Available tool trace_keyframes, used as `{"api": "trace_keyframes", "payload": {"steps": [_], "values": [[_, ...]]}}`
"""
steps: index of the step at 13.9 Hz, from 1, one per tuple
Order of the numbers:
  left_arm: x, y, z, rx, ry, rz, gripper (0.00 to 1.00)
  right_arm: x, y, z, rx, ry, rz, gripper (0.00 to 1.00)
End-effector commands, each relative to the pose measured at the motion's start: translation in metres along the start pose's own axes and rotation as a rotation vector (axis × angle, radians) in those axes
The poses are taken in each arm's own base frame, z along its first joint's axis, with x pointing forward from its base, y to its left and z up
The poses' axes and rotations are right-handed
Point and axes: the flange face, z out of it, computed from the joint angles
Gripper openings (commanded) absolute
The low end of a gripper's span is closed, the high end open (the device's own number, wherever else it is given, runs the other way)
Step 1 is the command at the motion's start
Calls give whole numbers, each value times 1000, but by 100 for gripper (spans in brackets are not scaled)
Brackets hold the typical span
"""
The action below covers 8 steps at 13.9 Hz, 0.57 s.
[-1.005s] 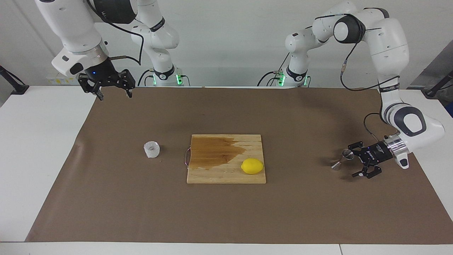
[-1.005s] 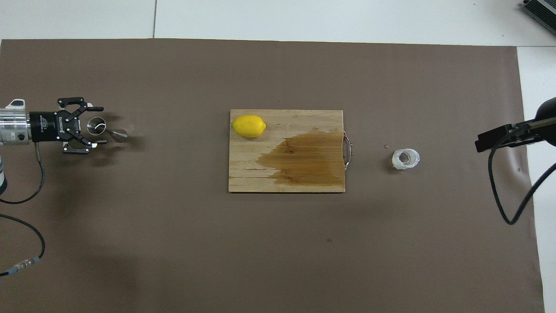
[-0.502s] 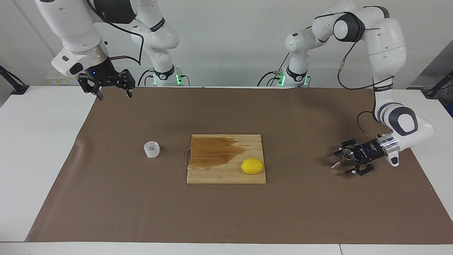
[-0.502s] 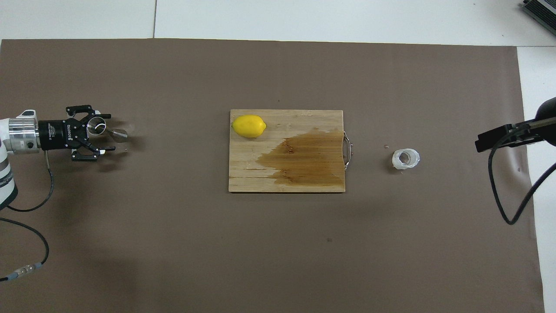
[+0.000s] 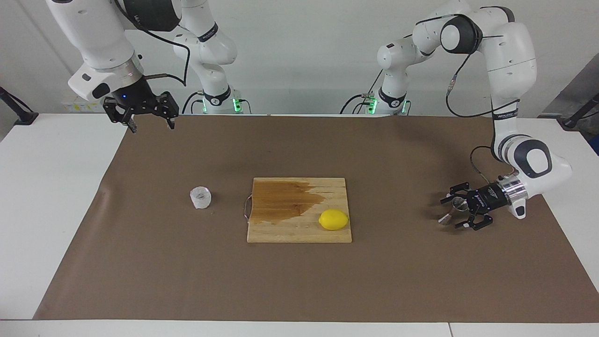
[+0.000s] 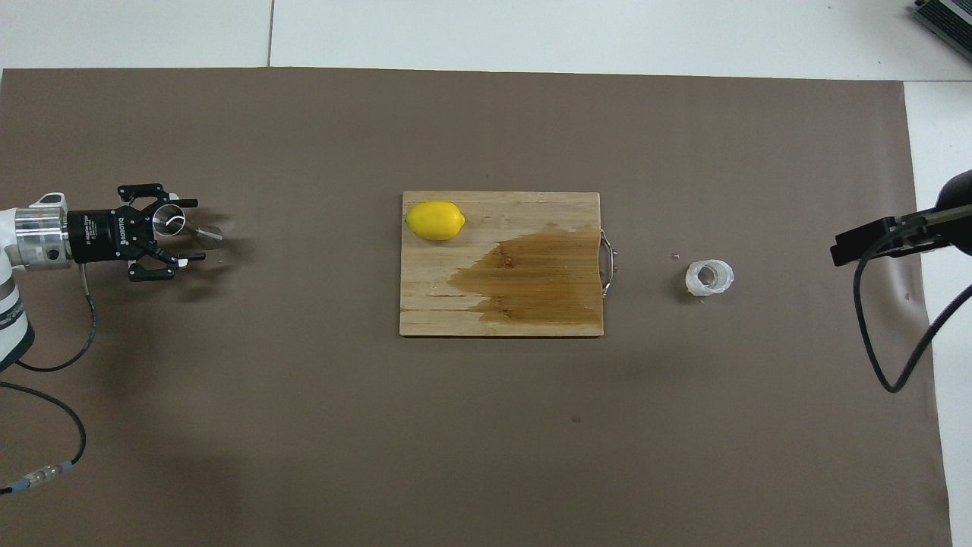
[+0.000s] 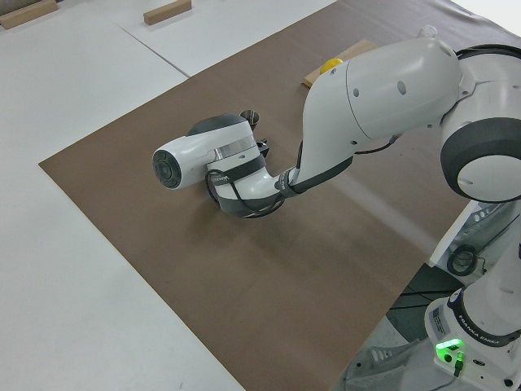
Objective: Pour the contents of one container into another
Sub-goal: 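Close the left gripper around the small metal cup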
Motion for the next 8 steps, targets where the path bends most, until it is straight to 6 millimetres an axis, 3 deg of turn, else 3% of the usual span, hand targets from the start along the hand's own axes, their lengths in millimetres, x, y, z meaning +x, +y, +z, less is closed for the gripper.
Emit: {"api": "trace_keyframes", "payload": {"steps": [1, 4, 8], "values": [[-7, -12, -1, -14, -22, -23, 42, -5, 1, -1, -3, 6, -7, 100], [-9, -11, -2, -22, -32, -26, 0, -5, 2, -1, -3, 6, -6, 100], [-17, -6, -3, -33, -53, -32, 0, -5, 2, -1, -3, 6, -6, 100]]}}
